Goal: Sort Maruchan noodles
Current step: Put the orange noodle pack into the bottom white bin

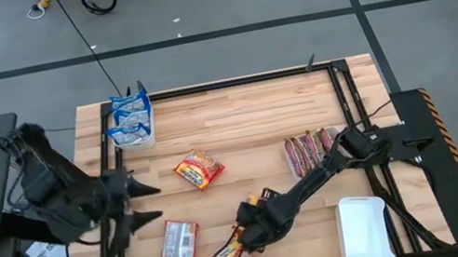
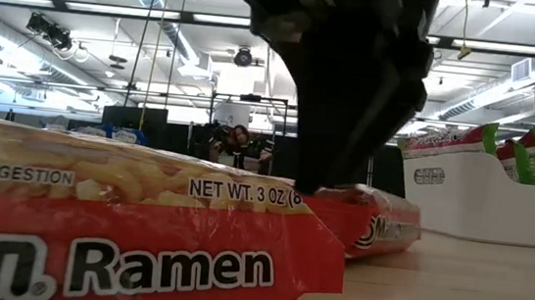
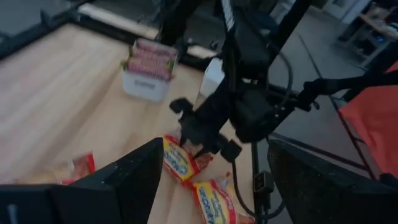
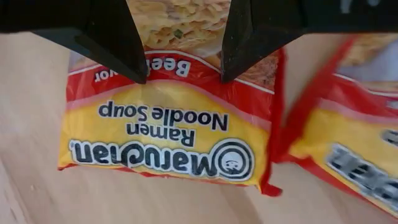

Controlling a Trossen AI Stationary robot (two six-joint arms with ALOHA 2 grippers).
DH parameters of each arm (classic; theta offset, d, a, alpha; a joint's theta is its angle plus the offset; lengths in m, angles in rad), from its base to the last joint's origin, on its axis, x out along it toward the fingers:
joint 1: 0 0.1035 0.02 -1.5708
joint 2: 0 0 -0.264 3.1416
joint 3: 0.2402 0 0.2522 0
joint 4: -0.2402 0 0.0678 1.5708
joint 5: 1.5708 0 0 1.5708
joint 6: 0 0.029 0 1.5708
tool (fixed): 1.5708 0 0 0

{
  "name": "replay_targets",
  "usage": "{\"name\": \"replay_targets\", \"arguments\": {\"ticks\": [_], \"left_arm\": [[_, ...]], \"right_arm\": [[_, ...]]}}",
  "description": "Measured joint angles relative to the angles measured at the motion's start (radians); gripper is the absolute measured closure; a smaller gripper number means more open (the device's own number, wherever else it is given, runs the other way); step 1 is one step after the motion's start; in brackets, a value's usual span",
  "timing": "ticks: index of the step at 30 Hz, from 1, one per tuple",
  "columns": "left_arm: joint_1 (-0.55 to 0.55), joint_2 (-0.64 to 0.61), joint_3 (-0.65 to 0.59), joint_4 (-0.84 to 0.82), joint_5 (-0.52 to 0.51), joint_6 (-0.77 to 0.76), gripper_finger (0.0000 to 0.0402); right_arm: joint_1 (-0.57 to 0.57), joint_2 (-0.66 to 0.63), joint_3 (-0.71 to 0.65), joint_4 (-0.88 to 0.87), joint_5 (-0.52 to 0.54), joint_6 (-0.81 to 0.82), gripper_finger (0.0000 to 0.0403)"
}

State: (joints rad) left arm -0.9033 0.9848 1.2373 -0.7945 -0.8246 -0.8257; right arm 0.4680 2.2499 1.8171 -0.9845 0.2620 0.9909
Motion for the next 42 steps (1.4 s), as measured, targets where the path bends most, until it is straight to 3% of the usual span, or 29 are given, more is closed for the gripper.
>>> {"name": "replay_targets", "arguments": {"ticks": [6, 11, 14, 18, 23, 29, 35, 42], "left_arm": [[0.001, -0.032, 0.000, 0.025, -0.015, 0.105, 0.0111], [0.004, 0.007, 0.000, 0.023, -0.034, 0.125, 0.0111], [0.021, 0.028, -0.001, 0.022, -0.036, 0.132, 0.0111], [0.056, 0.030, -0.001, 0.022, -0.037, 0.136, 0.0111], [0.115, 0.026, -0.001, 0.022, -0.037, 0.158, 0.0111], [0.144, 0.022, -0.001, 0.002, -0.030, 0.165, 0.0111], [0.142, 0.021, -0.001, -0.026, -0.028, 0.126, 0.0111], [0.144, 0.021, -0.001, -0.035, -0.028, 0.131, 0.0111]], "right_arm": [[0.021, -0.015, 0.001, -0.172, -0.141, 0.007, 0.0192], [0.063, -0.108, -0.001, -0.366, -0.224, 0.088, 0.0192], [0.091, -0.176, -0.001, -0.353, -0.226, 0.165, 0.0192], [0.114, -0.218, 0.000, -0.241, -0.149, 0.325, 0.0192], [0.094, -0.117, 0.000, -0.195, -0.074, 0.394, 0.0192], [0.113, 0.008, -0.002, -0.217, -0.148, 0.397, 0.0192], [0.195, 0.013, -0.001, -0.364, -0.241, 0.406, 0.0193], [0.234, -0.007, -0.001, -0.396, -0.246, 0.453, 0.0193]]}}
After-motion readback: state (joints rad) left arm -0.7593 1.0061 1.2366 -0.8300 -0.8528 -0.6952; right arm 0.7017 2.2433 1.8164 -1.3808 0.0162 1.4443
